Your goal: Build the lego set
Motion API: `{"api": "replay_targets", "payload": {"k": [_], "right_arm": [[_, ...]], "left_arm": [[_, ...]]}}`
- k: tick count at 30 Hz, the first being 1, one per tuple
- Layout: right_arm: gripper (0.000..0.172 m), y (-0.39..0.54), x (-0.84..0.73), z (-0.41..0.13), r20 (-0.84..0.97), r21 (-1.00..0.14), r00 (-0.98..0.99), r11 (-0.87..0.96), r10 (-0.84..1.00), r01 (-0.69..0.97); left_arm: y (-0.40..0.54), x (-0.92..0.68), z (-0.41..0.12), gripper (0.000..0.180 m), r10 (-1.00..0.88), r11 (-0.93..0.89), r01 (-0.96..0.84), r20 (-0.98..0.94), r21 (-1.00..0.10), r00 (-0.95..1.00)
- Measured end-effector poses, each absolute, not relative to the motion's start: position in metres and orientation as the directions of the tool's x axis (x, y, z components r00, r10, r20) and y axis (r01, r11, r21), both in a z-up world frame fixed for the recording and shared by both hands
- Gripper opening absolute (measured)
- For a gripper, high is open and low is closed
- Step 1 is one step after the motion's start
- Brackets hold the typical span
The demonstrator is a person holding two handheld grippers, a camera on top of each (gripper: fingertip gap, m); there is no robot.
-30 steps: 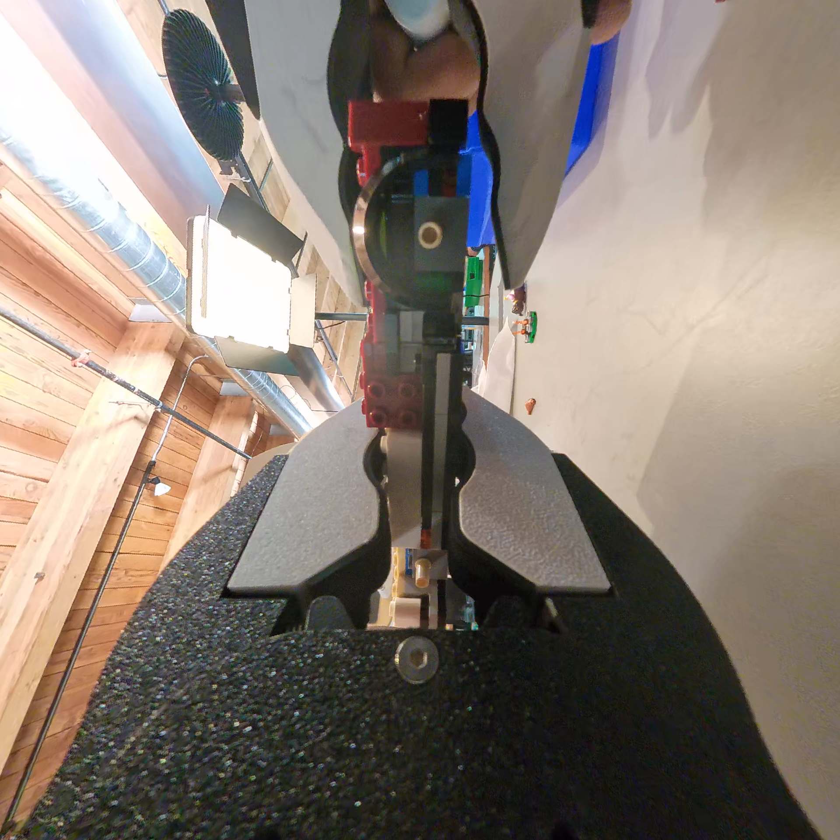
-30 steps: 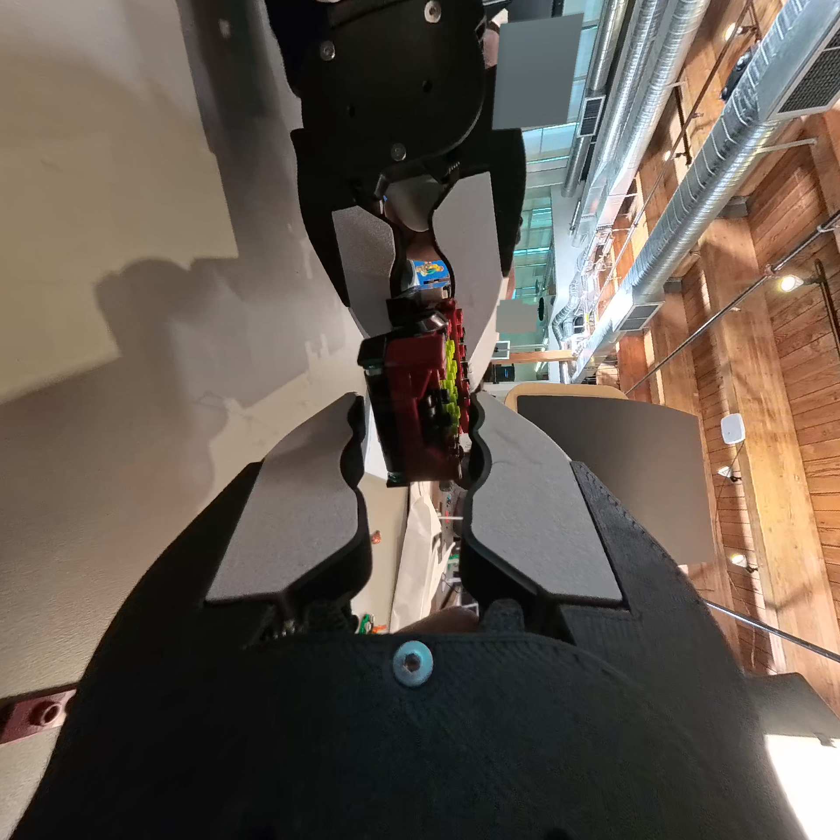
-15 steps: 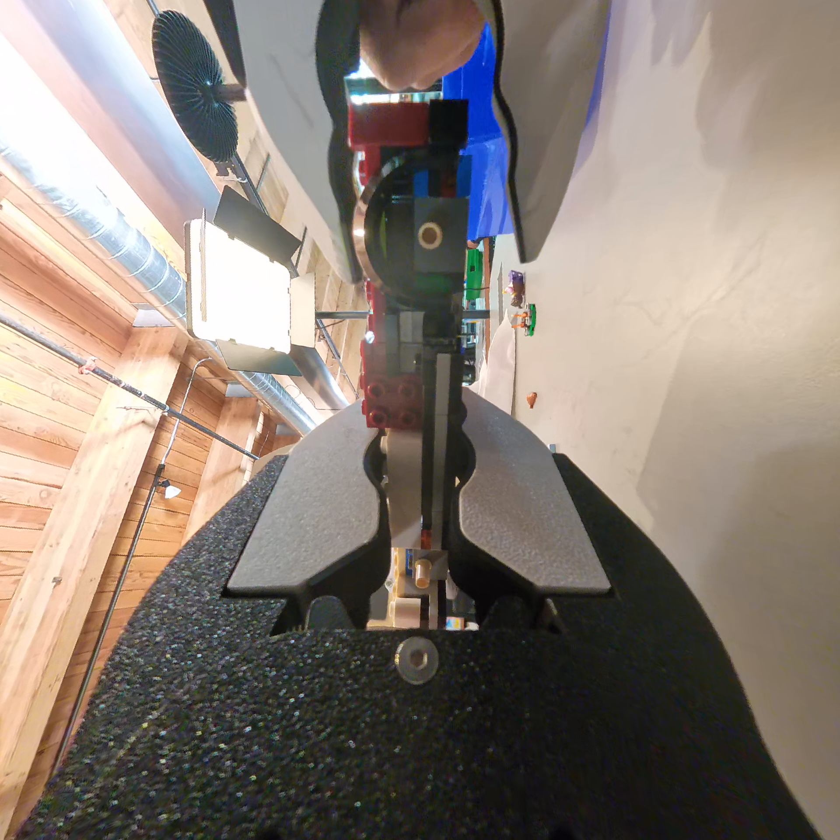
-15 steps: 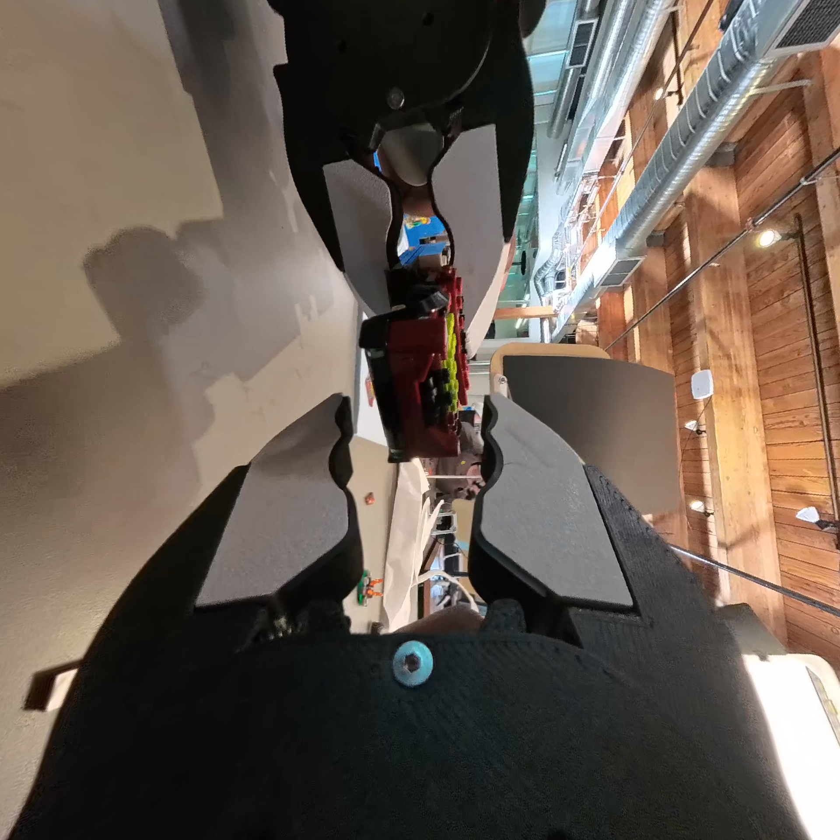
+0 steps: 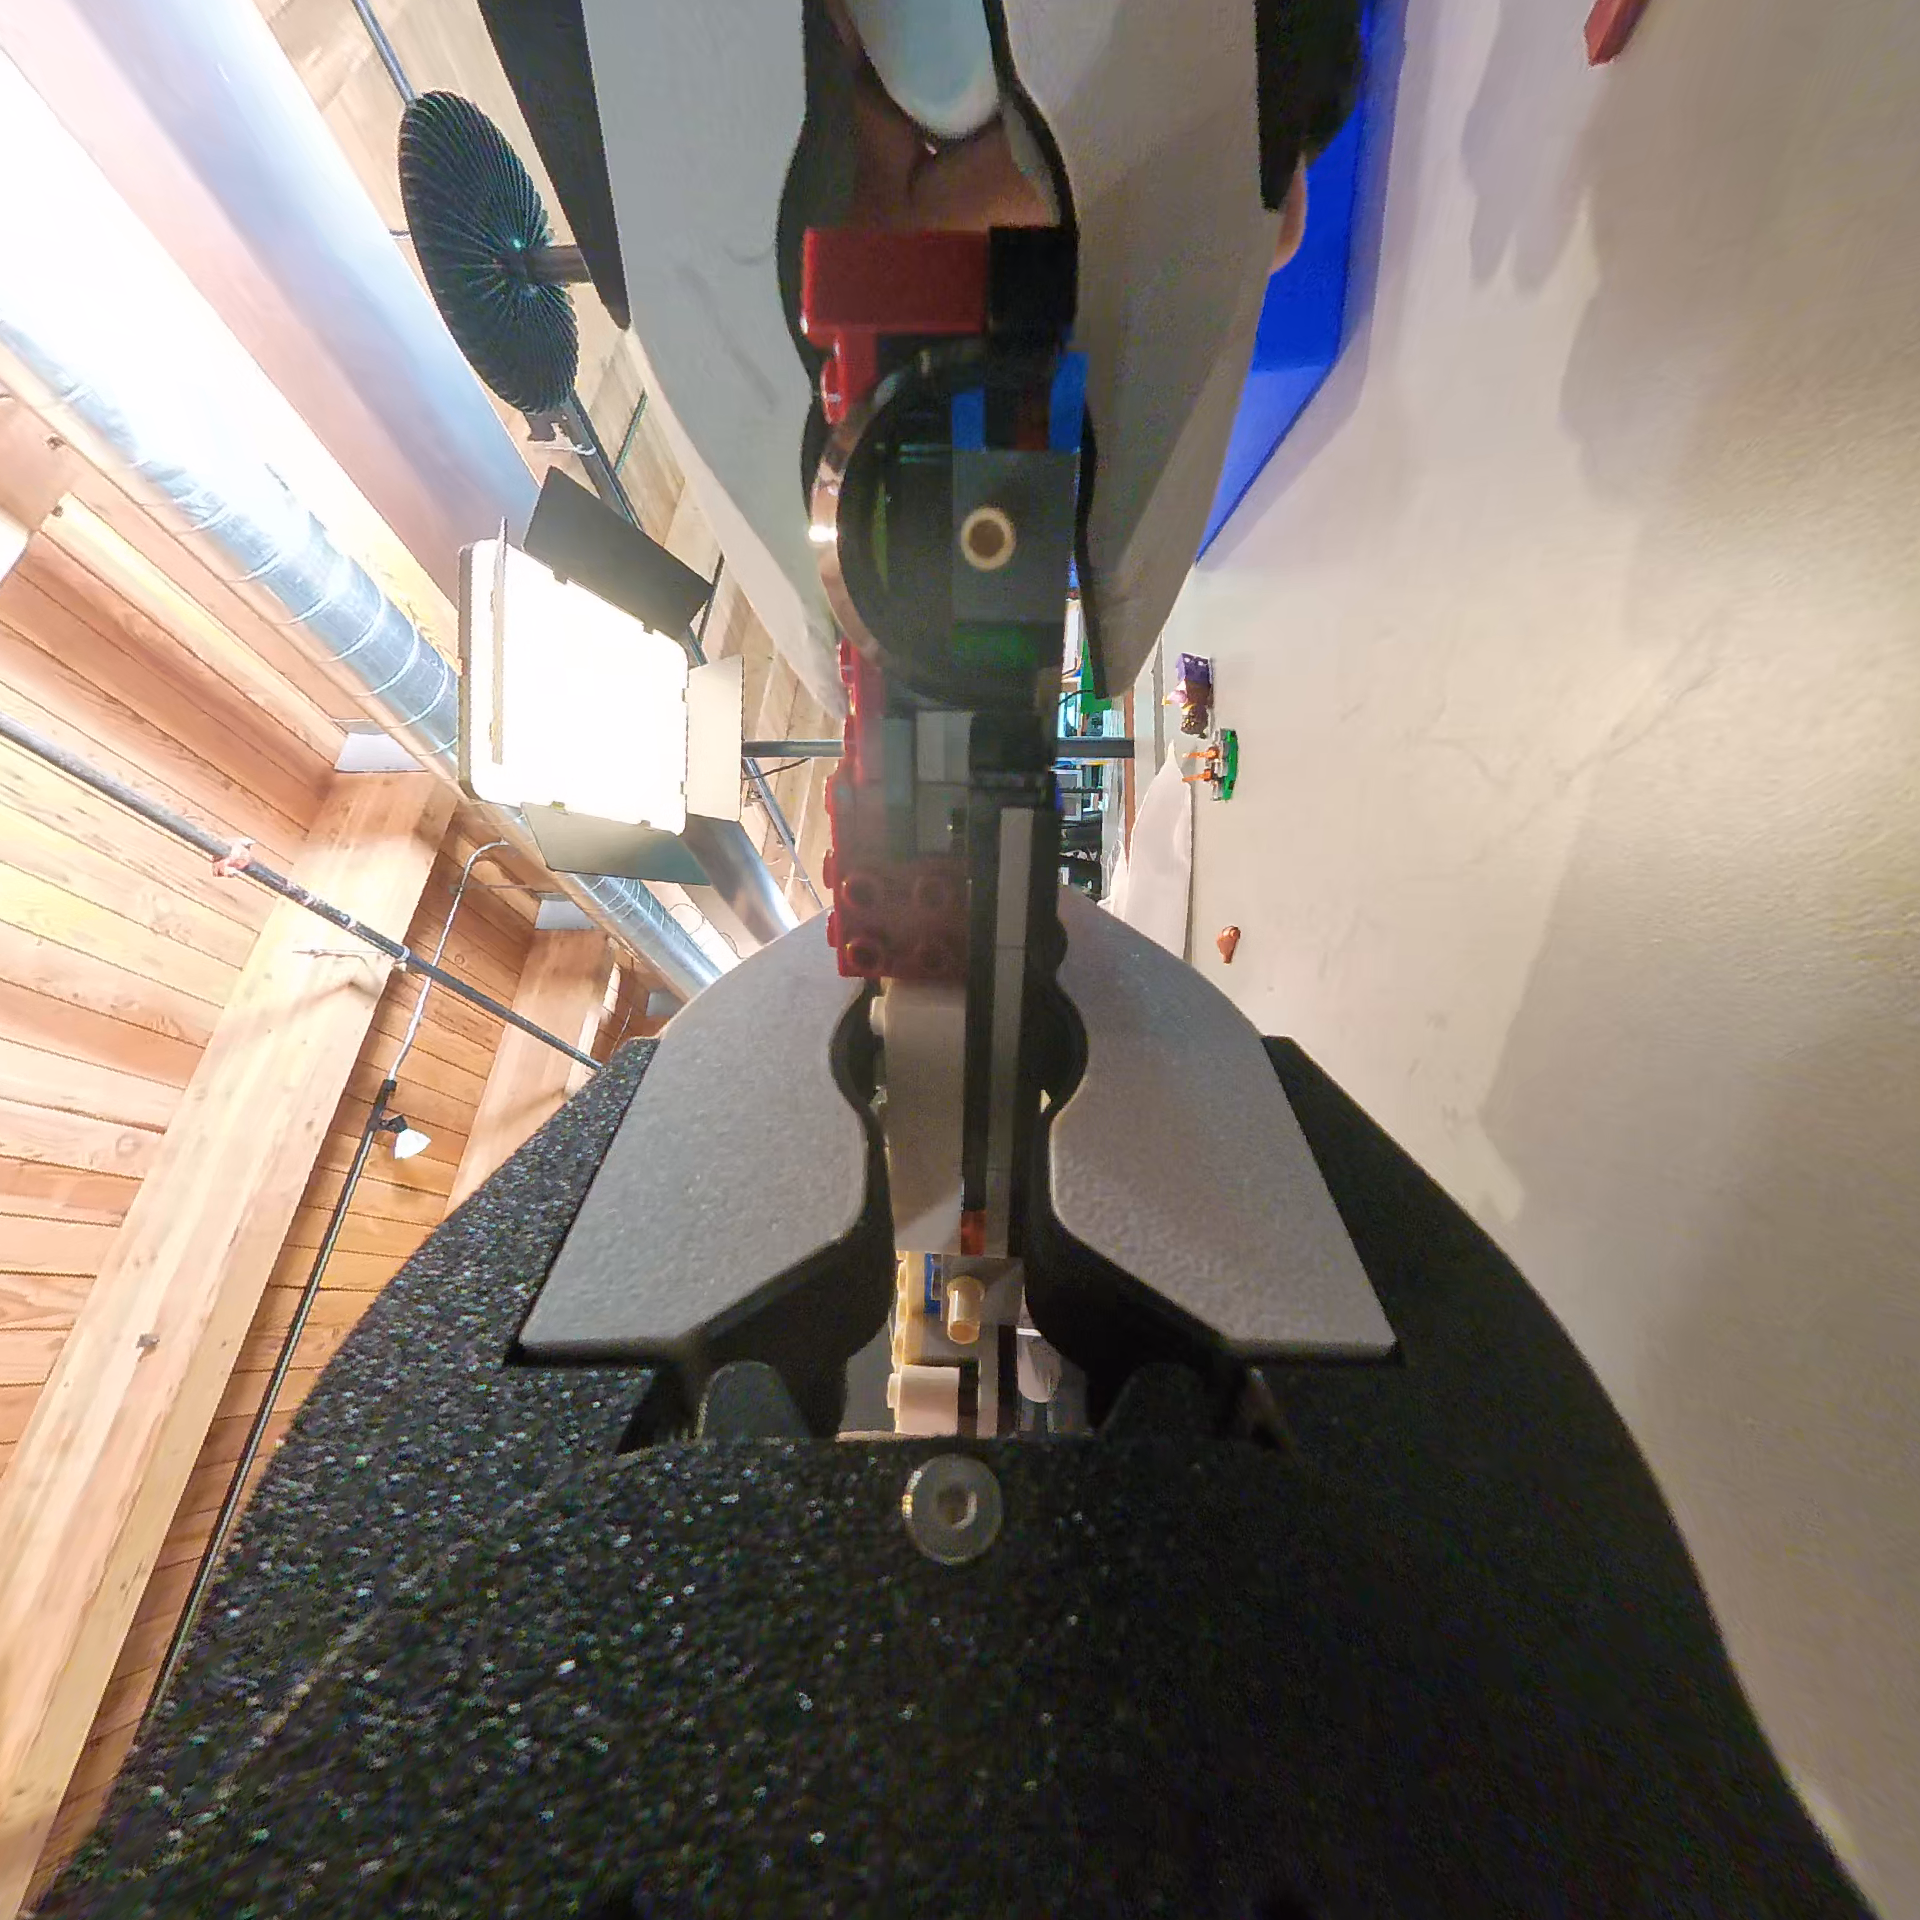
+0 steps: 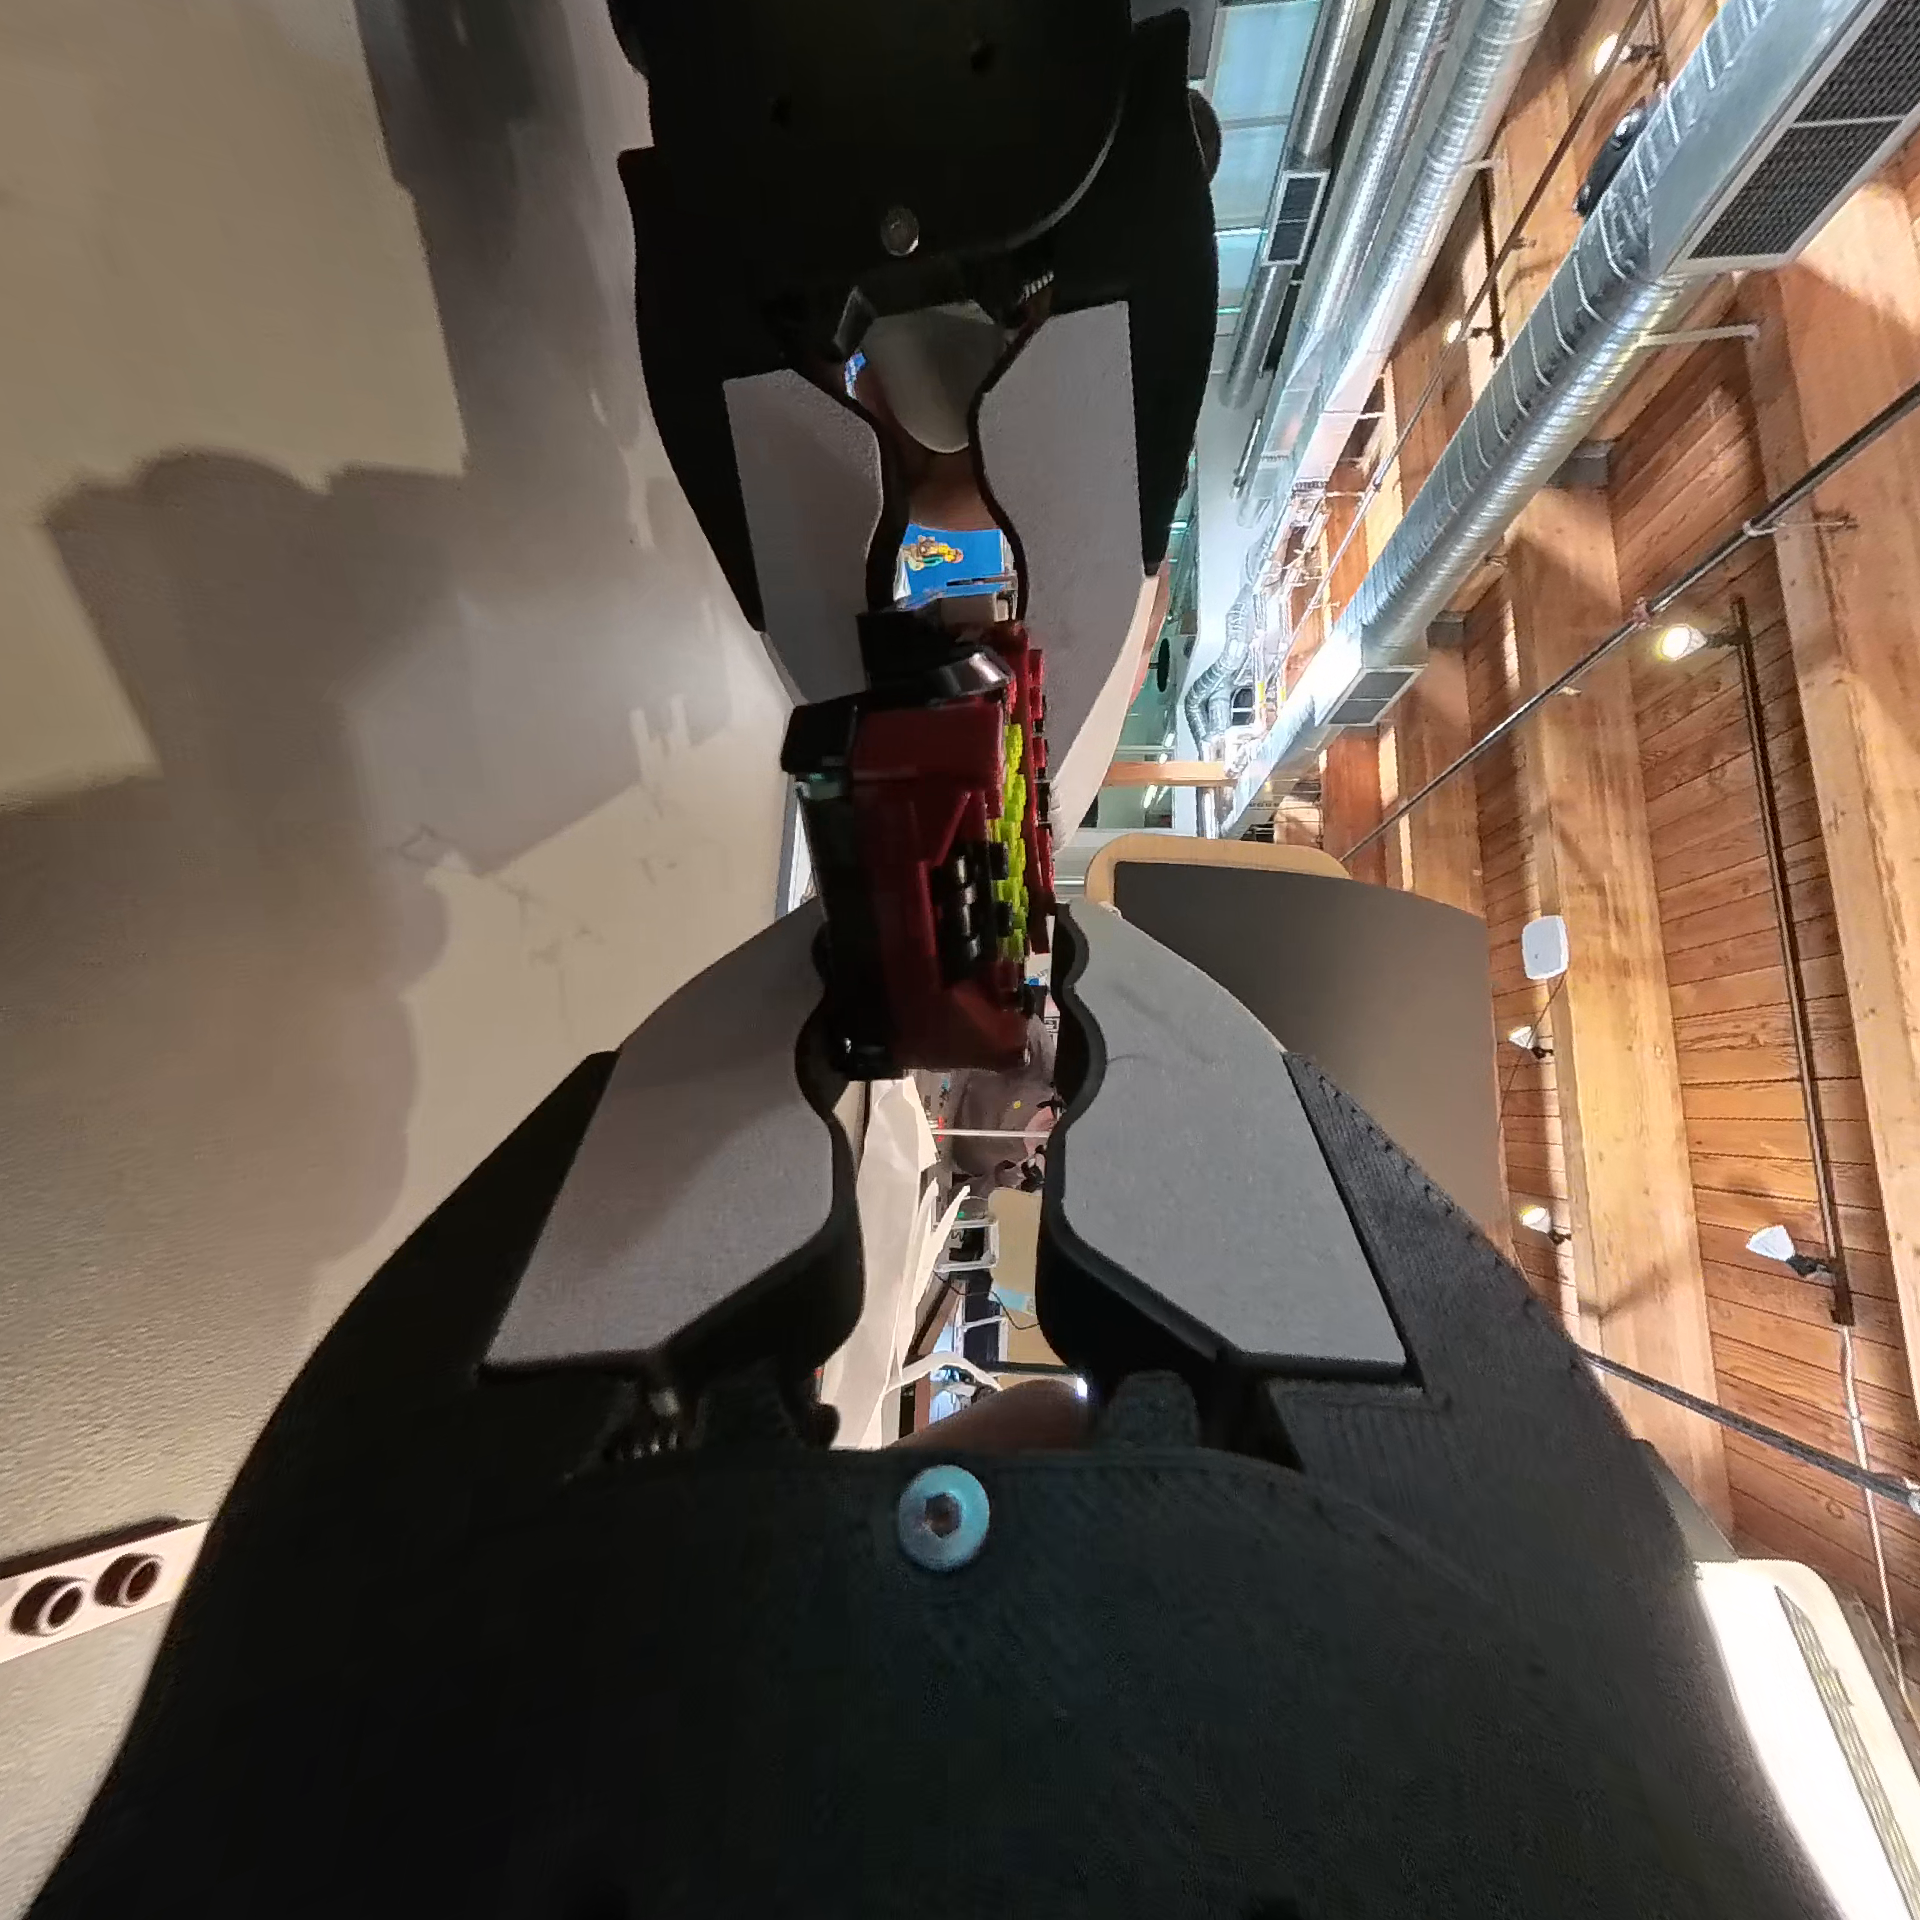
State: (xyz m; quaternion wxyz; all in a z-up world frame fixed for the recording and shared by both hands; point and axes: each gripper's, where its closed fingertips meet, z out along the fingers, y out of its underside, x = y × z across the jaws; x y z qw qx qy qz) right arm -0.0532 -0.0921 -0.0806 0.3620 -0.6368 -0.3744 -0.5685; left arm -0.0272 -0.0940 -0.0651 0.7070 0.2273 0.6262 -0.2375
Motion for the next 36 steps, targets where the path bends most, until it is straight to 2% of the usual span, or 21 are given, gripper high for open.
{"api": "replay_targets", "payload": {"k": [20, 28, 32, 36], "right_arm": [[0.034, -0.092, -0.051, -0.083, 0.992, 0.016, 0.046, -0.467, 0.120, 0.884], [0.036, -0.094, -0.052, -0.079, 0.991, -0.066, 0.112, -0.461, 0.074, 0.885], [0.046, -0.095, -0.058, -0.080, 0.992, -0.055, 0.099, -0.449, 0.075, 0.892], [0.045, -0.092, -0.063, -0.085, 0.990, -0.030, 0.085, -0.433, 0.109, 0.901]], "left_arm": [[-0.087, -0.024, -0.072, 0.025, -0.034, 0.788, 0.615, -0.995, 0.034, 0.098], [-0.086, -0.019, -0.070, 0.025, -0.059, 0.784, 0.621, -0.994, 0.010, 0.091], [-0.085, -0.016, -0.073, 0.025, -0.039, 0.791, 0.611, -0.995, 0.024, 0.090], [-0.088, -0.017, -0.074, 0.025, -0.027, 0.786, 0.617, -0.995, 0.036, 0.092]]}}
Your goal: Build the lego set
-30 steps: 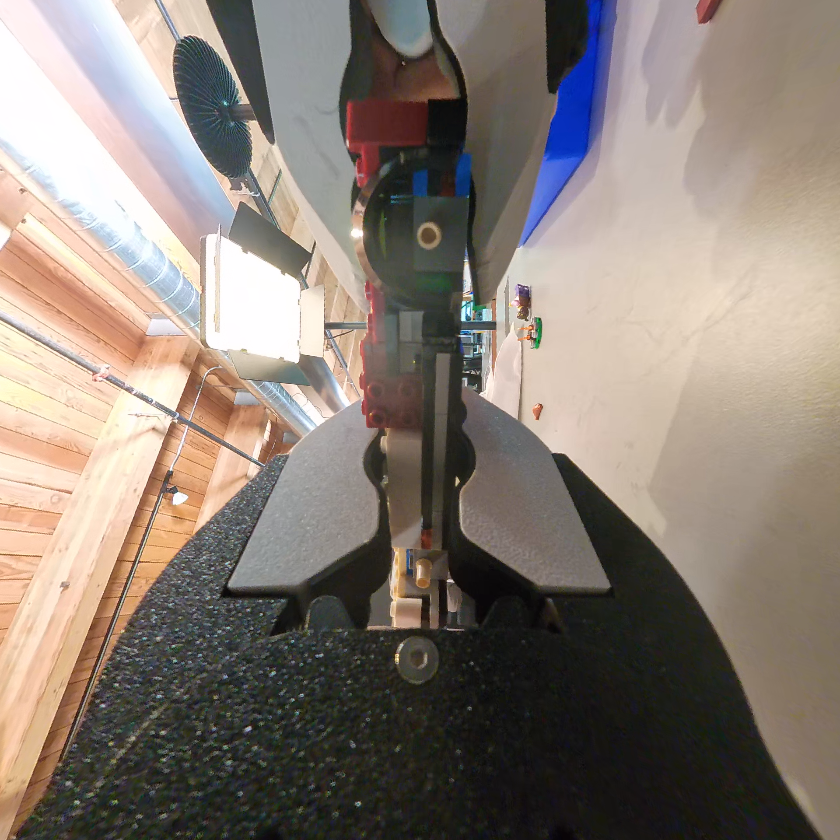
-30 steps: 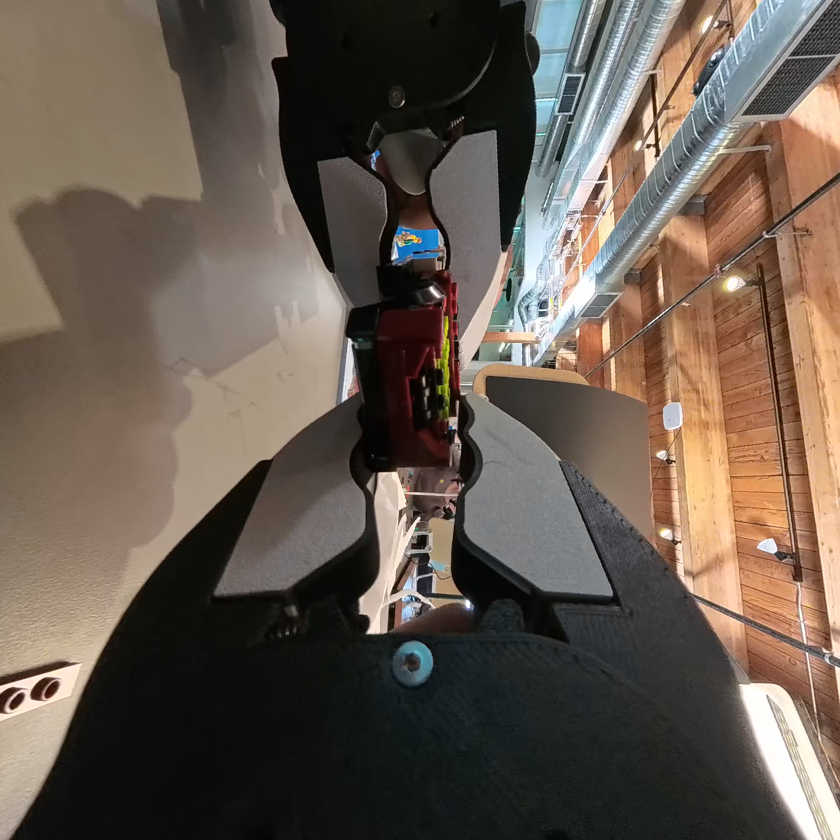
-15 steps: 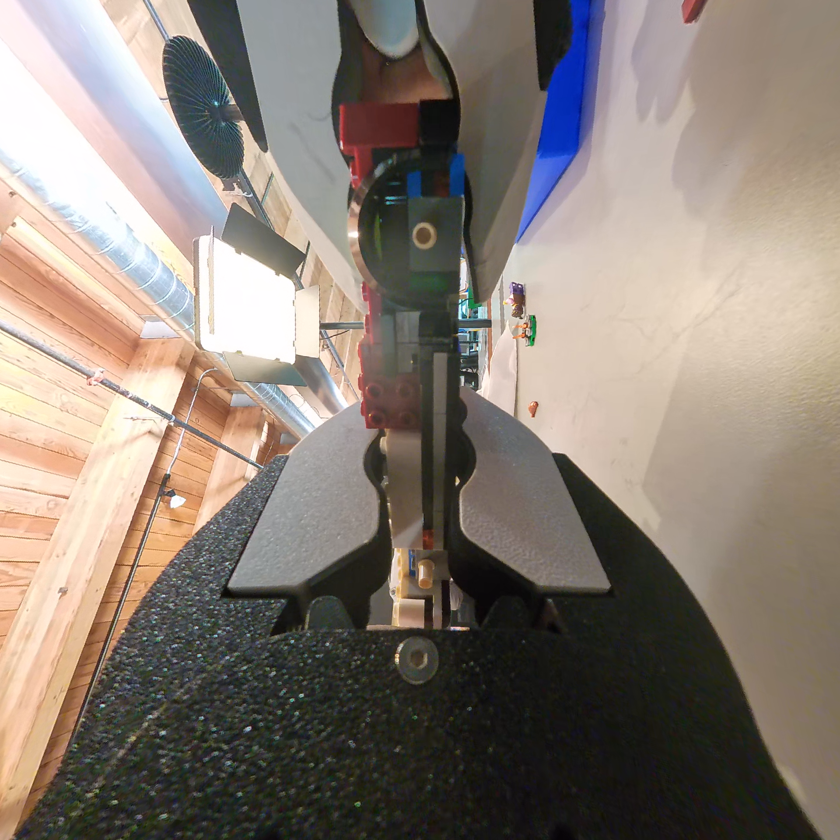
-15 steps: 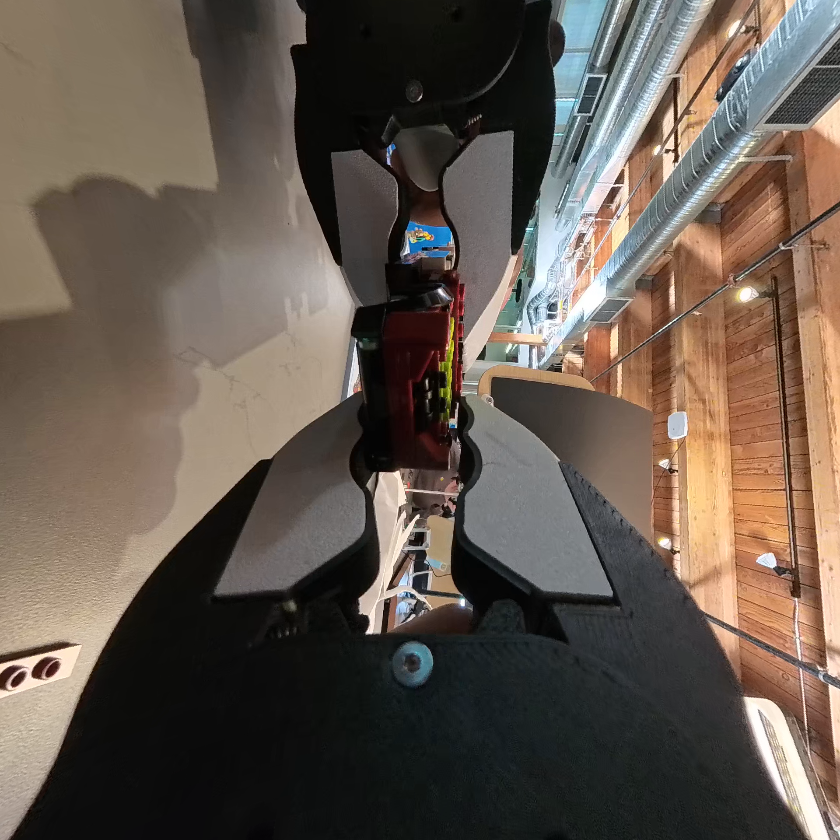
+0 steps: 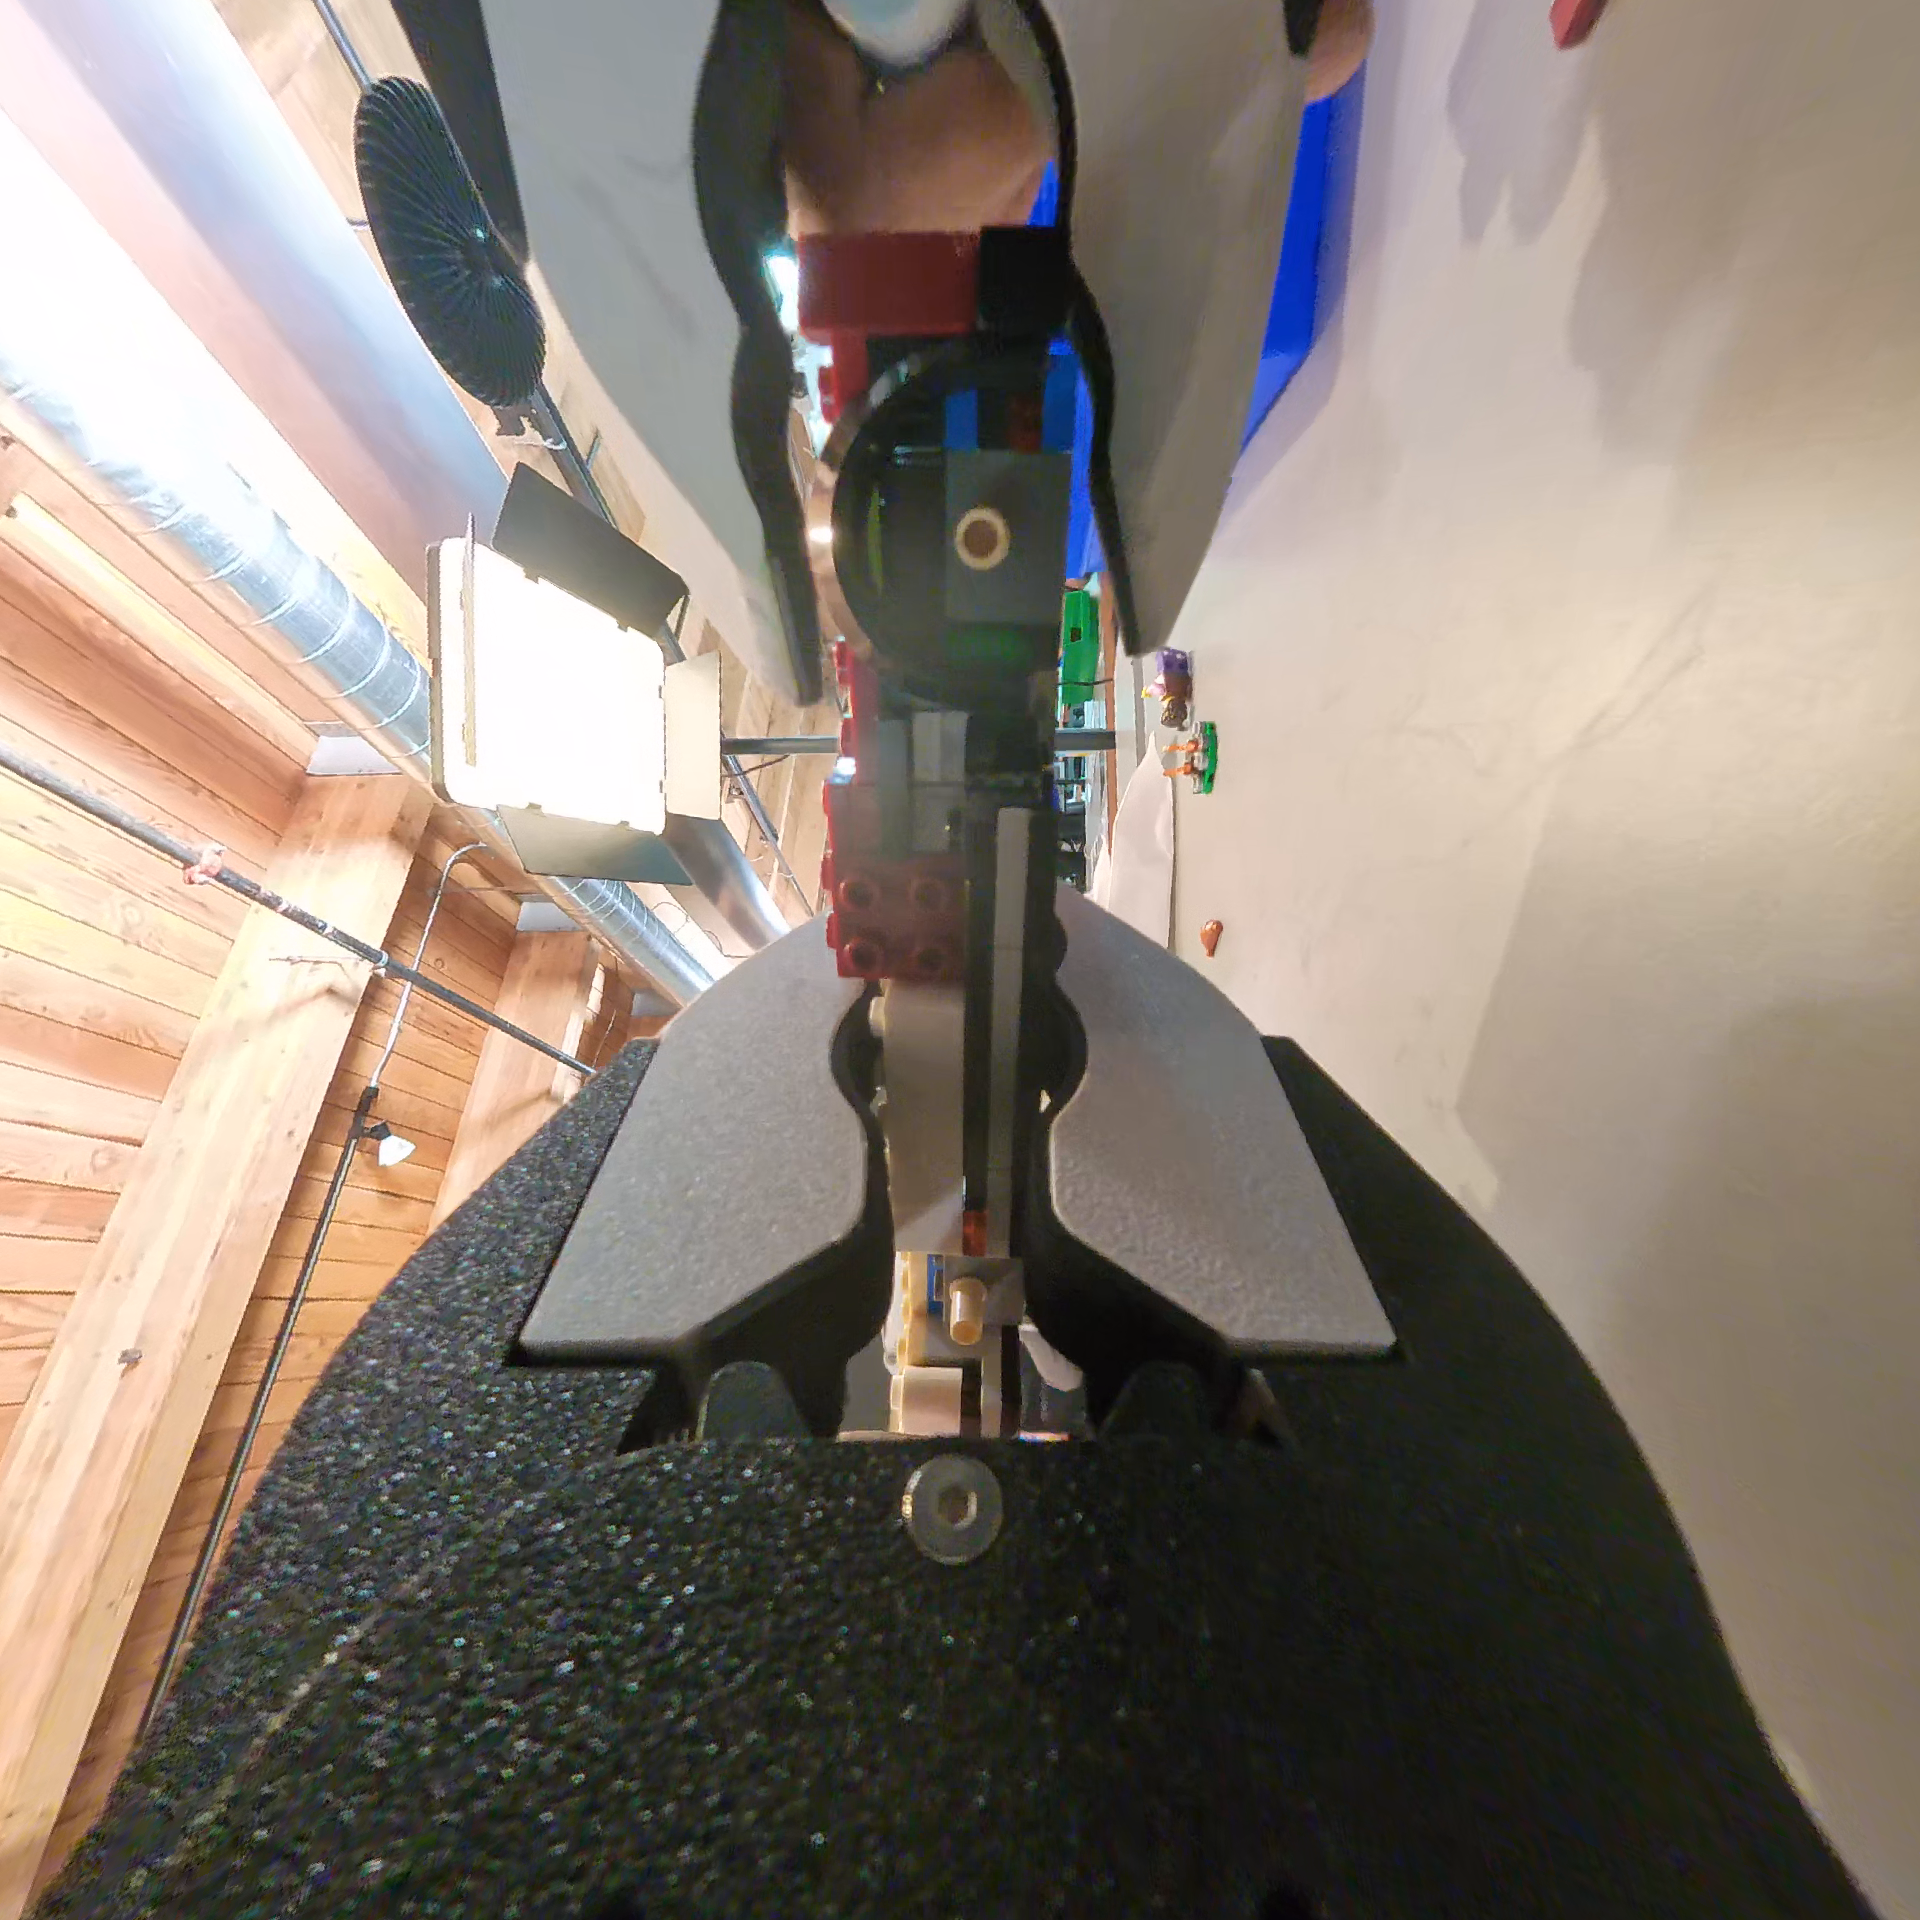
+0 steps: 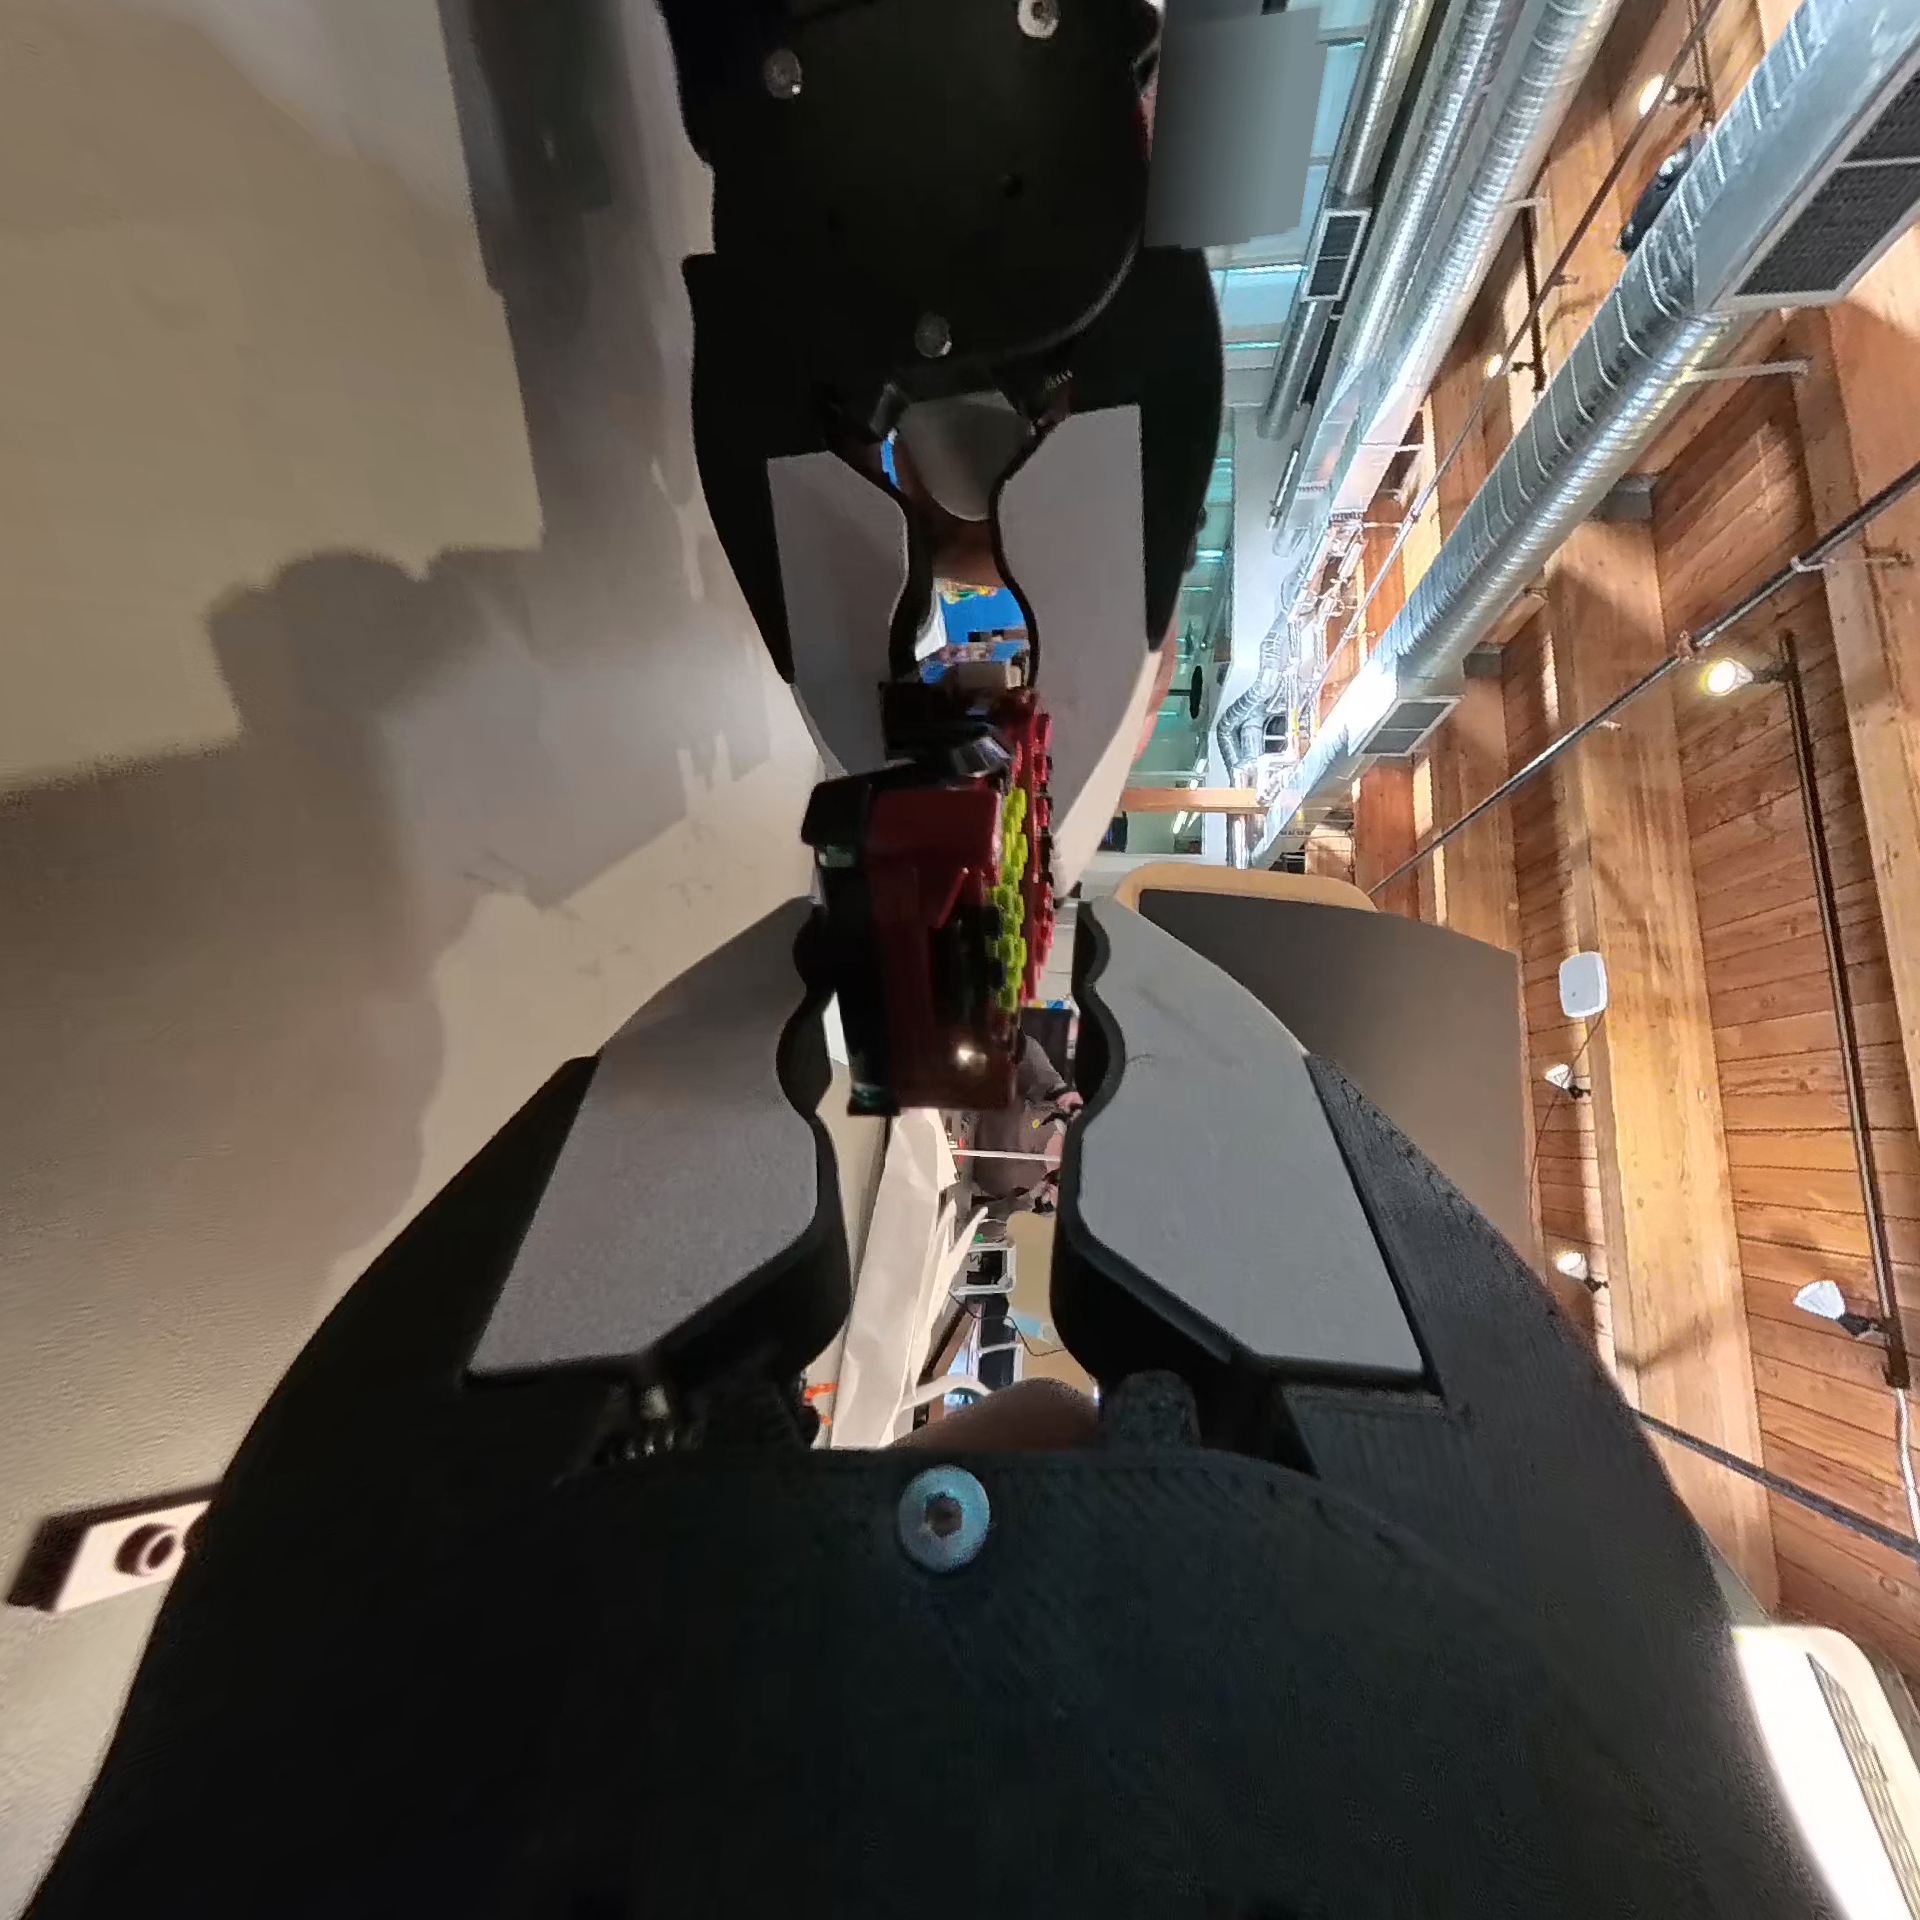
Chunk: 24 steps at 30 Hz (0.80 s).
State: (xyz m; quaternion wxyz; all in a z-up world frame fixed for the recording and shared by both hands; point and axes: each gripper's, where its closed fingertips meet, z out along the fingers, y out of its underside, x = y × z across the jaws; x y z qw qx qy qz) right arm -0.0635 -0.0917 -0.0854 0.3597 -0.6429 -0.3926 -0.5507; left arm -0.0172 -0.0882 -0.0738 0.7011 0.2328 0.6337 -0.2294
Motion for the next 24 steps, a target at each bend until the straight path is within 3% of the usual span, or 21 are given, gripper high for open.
{"api": "replay_targets", "payload": {"k": [4, 24], "right_arm": [[0.037, -0.0896, -0.0648, -0.0861, 0.992, -0.011, 0.064, -0.424, 0.112, 0.906], [0.036, -0.0909, -0.0700, -0.0857, 0.991, 0.005, 0.049, -0.395, 0.127, 0.919]], "left_arm": [[-0.0901, -0.0191, -0.0726, 0.025, -0.022, 0.783, 0.620, -0.994, 0.047, 0.104], [-0.0920, -0.0212, -0.0722, 0.025, -0.011, 0.780, 0.623, -0.993, 0.063, 0.115]]}}
